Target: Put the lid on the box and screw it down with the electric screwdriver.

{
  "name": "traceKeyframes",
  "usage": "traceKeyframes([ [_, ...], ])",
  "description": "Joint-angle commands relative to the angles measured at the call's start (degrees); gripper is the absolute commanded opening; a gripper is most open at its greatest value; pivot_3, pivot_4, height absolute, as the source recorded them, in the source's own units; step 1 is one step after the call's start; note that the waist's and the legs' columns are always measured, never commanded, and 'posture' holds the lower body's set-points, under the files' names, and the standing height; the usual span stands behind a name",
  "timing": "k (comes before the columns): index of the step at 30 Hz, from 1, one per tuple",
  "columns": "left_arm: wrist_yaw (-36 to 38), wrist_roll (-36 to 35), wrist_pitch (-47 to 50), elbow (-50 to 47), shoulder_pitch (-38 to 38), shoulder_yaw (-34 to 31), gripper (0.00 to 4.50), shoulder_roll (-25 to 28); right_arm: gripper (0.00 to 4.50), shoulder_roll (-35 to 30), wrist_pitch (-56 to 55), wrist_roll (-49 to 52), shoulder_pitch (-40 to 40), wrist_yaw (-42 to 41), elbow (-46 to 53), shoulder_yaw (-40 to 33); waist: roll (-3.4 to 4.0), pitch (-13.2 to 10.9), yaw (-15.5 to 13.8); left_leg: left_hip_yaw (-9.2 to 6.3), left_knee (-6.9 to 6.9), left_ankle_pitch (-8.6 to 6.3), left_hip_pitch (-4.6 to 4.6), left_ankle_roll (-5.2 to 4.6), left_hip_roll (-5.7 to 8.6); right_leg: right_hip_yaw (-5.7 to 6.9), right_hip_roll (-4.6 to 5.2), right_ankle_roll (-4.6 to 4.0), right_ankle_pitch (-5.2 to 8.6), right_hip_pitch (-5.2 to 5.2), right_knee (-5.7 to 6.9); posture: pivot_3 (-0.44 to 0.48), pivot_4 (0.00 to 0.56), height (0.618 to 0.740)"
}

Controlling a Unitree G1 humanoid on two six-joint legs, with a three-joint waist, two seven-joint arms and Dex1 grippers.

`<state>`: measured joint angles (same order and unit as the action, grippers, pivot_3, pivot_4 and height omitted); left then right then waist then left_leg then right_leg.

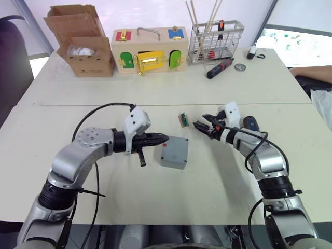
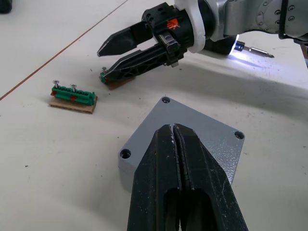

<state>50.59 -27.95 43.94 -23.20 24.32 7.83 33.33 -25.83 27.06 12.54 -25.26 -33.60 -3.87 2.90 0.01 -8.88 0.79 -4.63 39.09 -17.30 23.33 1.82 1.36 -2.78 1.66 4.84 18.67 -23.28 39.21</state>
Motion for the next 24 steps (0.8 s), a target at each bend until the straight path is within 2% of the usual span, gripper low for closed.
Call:
traceKeyframes([
  [1,0.2,0.1,-1.6,-0.7,0.0,0.1,0.0,0.4,2.57,0.7,-1.7,-0.5,-1.5,0.1,-0.3,-0.4,0.0,0.0,0.0,0.0,0.0,0.01,0.0,0.01,0.0,0.0,0.0,0.0,0.0,0.0,0.0,0.0,0.15,0.74],
  [7,0.2,0.3,-2.3,-0.5,-0.3,0.6,0.0,0.5,2.57,1.4,-2.6,-0.8,-2.1,-0.1,-1.7,-0.5,0.0,0.0,0.0,0.0,0.0,0.08,0.0,0.15,0.0,0.0,0.0,0.0,0.0,0.0,0.0,0.0,0.15,0.74],
  [10,0.3,1.0,-2.9,-0.2,-0.5,1.2,0.0,0.7,1.91,1.7,-2.8,-1.1,-2.3,-0.3,-2.1,-0.5,0.0,0.0,0.1,0.0,0.0,0.09,0.0,0.15,0.0,0.0,0.0,0.0,0.0,0.0,0.0,0.0,0.15,0.74],
  [14,0.2,1.3,-3.3,-0.3,-0.7,1.4,0.0,0.7,0.06,1.9,-3.1,-1.3,-2.2,-0.5,-2.1,-0.5,0.0,0.0,0.0,0.0,0.0,0.09,0.0,0.15,0.0,0.0,0.0,0.0,0.0,0.0,0.0,0.0,0.15,0.74],
  [24,0.1,1.7,-4.0,0.1,-0.9,1.9,0.0,0.5,0.06,1.7,-2.9,-1.6,-1.7,-0.5,-1.1,-0.8,0.0,0.0,0.0,0.0,0.0,0.08,0.0,0.15,0.0,0.0,0.0,0.0,0.0,0.0,0.0,0.0,0.15,0.74],
])
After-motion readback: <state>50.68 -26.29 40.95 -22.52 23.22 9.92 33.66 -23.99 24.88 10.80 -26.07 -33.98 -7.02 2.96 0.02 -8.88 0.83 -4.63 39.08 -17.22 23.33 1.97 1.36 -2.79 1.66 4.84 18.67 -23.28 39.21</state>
